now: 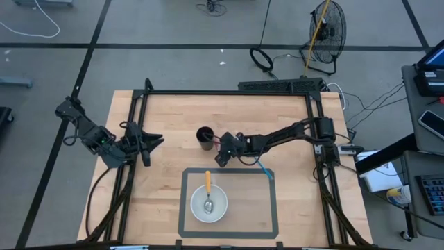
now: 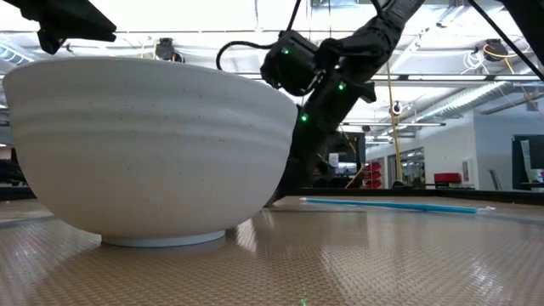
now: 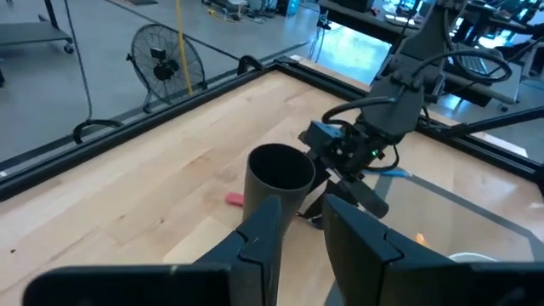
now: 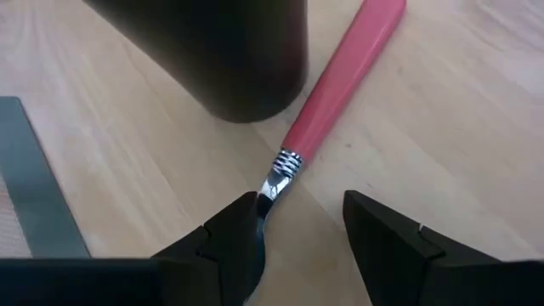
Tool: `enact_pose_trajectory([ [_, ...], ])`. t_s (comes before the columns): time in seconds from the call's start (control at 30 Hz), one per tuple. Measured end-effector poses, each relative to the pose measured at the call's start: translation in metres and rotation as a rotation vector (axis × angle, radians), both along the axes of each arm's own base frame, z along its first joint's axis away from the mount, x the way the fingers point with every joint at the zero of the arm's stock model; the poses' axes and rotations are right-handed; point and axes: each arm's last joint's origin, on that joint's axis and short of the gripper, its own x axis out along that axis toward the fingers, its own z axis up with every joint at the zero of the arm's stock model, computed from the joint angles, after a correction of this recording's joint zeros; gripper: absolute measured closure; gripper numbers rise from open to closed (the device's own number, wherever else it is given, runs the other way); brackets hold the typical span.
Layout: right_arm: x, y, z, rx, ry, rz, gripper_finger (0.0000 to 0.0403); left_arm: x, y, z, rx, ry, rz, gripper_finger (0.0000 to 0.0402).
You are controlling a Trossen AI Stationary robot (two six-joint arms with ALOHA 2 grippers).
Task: Pick & Place Utensil
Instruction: Put the pink fork into the white bowl on the mat
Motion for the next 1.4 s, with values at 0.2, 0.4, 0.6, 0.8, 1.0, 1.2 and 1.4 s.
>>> enact_pose_trajectory([
  [0.2,-0.003,-0.002,-0.002,0.005,0.034,-0.01,0.0232,0.0,0.0,0.0,-0.011,0.002,-0.006,0.0311],
  [0.4,-0.006,-0.003,-0.004,0.015,0.074,-0.034,0.0248,0.0,0.0,0.0,-0.002,0.006,-0.008,0.0311],
  [0.6,-0.015,-0.003,-0.01,0.039,0.17,-0.076,0.028,0.0,0.0,0.0,0.003,0.005,-0.003,0.0311],
  [0.8,-0.022,-0.003,-0.011,0.051,0.23,-0.095,0.0307,0.0,0.0,0.0,0.0,0.004,-0.002,0.0311],
  [1.0,-0.03,-0.001,-0.014,0.058,0.32,-0.089,0.0318,0.0,0.0,0.0,-0.001,0.004,-0.002,0.0311],
  [1.2,-0.034,0.013,-0.015,0.061,0.371,-0.05,0.0319,0.0,0.0,0.0,0.001,0.007,-0.005,0.0311],
  [1.4,-0.044,0.03,0.001,0.05,0.417,0.008,0.0319,0.0,0.0,-0.001,0.016,0.014,-0.007,0.0311],
])
